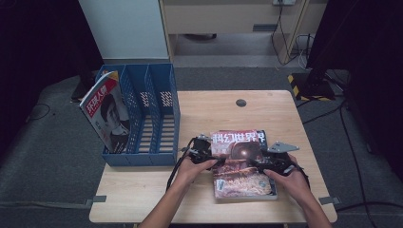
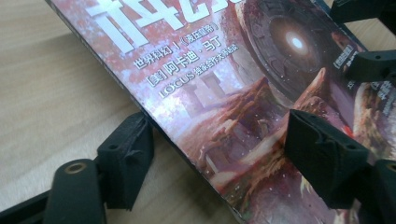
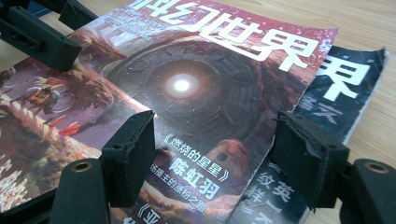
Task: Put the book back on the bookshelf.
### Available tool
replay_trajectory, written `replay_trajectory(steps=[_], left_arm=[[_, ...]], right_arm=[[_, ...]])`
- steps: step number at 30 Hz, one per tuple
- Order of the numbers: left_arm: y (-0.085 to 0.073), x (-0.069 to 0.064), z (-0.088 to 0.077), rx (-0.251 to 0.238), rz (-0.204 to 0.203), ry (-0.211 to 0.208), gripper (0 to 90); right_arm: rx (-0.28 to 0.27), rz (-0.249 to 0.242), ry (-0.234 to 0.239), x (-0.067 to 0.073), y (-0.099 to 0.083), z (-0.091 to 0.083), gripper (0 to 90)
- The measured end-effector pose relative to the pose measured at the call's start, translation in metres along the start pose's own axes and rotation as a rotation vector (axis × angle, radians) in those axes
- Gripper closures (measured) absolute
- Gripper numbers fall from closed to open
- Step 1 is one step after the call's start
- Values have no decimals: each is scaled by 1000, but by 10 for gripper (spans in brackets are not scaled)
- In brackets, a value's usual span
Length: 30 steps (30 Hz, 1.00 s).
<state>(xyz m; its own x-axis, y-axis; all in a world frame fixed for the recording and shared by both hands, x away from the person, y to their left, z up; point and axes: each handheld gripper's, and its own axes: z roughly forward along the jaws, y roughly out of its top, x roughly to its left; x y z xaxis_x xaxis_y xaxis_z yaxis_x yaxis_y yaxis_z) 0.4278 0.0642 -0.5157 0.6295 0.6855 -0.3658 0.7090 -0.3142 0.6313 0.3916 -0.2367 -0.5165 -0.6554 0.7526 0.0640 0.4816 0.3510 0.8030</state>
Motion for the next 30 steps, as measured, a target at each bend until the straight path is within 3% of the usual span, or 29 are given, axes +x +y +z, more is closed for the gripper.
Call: replay_trajectory(steps=[3, 7, 11, 16, 18, 26, 30], left_arm=[[-2, -4, -5, 12, 16, 26, 241], [-5, -9, -10, 17, 46, 31, 246], [-3, -8, -10, 33, 64, 31, 253], [1, -6, -6, 32, 52, 25, 252], [4, -3, -4, 32, 46, 24, 248], [17, 9, 7, 24, 13, 13, 215], [18, 13, 12, 13, -17, -14, 199]], right_arm=[[7, -14, 19, 3, 0, -1, 306], [14, -18, 35, 5, -1, -3, 308], [17, 29, 25, 4, 1, 2, 260], [30, 62, -15, 2, 11, 14, 194], [44, 54, -21, 1, 14, 17, 190], [38, 40, 3, -5, 12, 14, 239], [24, 34, 3, -5, 11, 14, 240]])
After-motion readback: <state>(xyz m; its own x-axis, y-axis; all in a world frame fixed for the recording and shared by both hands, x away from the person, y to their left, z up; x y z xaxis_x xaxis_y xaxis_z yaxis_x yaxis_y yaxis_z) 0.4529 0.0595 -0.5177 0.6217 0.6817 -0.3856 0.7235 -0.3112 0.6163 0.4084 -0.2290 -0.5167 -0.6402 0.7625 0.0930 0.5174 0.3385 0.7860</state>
